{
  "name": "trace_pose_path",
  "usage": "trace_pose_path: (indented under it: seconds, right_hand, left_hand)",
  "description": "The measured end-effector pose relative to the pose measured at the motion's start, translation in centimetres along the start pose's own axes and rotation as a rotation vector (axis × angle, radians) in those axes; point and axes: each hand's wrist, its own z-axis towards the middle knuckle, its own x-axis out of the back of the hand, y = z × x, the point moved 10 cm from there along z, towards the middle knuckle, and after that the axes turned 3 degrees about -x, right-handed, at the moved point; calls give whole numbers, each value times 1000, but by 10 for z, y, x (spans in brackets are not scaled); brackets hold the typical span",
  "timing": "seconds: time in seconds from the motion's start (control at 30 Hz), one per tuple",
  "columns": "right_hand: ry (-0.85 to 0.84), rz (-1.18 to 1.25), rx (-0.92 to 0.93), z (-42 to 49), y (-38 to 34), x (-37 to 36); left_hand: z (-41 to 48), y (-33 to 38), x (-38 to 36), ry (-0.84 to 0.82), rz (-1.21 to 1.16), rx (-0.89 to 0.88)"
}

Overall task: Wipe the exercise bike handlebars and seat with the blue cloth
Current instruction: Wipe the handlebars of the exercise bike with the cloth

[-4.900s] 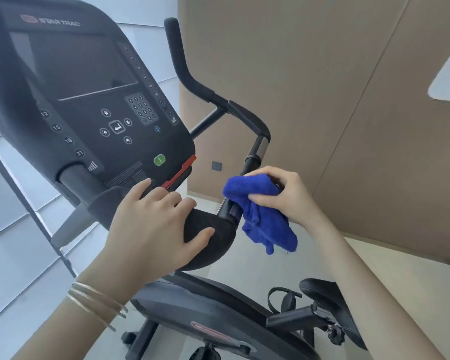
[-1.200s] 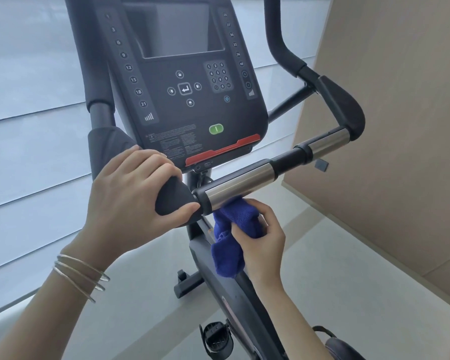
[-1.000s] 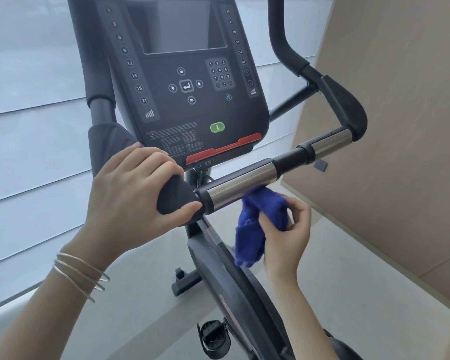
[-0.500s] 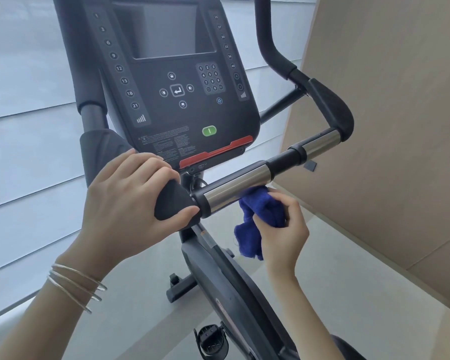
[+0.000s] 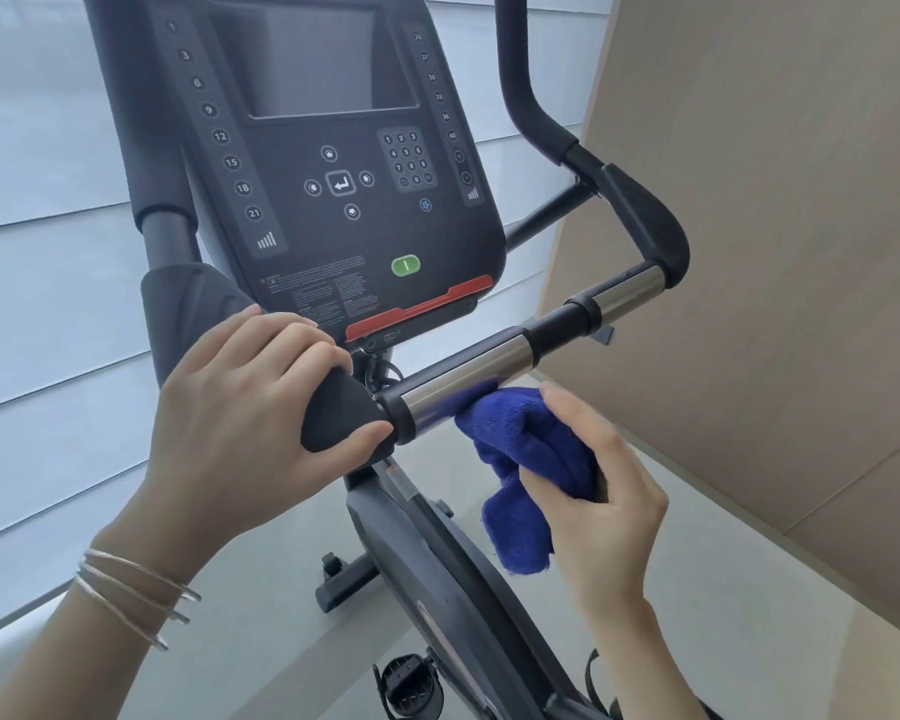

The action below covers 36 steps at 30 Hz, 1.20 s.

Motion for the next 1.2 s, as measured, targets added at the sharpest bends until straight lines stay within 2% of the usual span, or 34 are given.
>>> trace_pose_path:
  seconds: [0.1,0.17,0.33,0.47,0.63,0.8,0.9,1.03,1.2]
  right_hand:
    - [34,47,138,21,-27,15]
    - [24,-18,250,40,-43,10]
    - [-254,-190,166,56,-25,-43]
    - [-309,-295,228,48,-25,-54]
    - [-308,-435,430,37,-35,-63]
    - [-265,-340,261,73,-12,-50]
    - [-169,-381,359,59,-26,-55]
    - [-200,-248,485,33,-41,-61]
    - [-95,-285,248,76,-14,-42]
  left_hand:
    - [0,0,0,17,-12,-1]
    - [0,0,-1,12,-16,-1]
    - [0,-1,-1,1,-20,7]
    - [0,-1,-2,-12,-27,10]
    - [0,0,-2,-13,-20,11]
    - [0,0,-2,-13,-8,9]
    - [0,0,-2,-2,-11,16]
    - [0,-1,0,12,-11,23]
    - [0,0,-2,-11,-20,26]
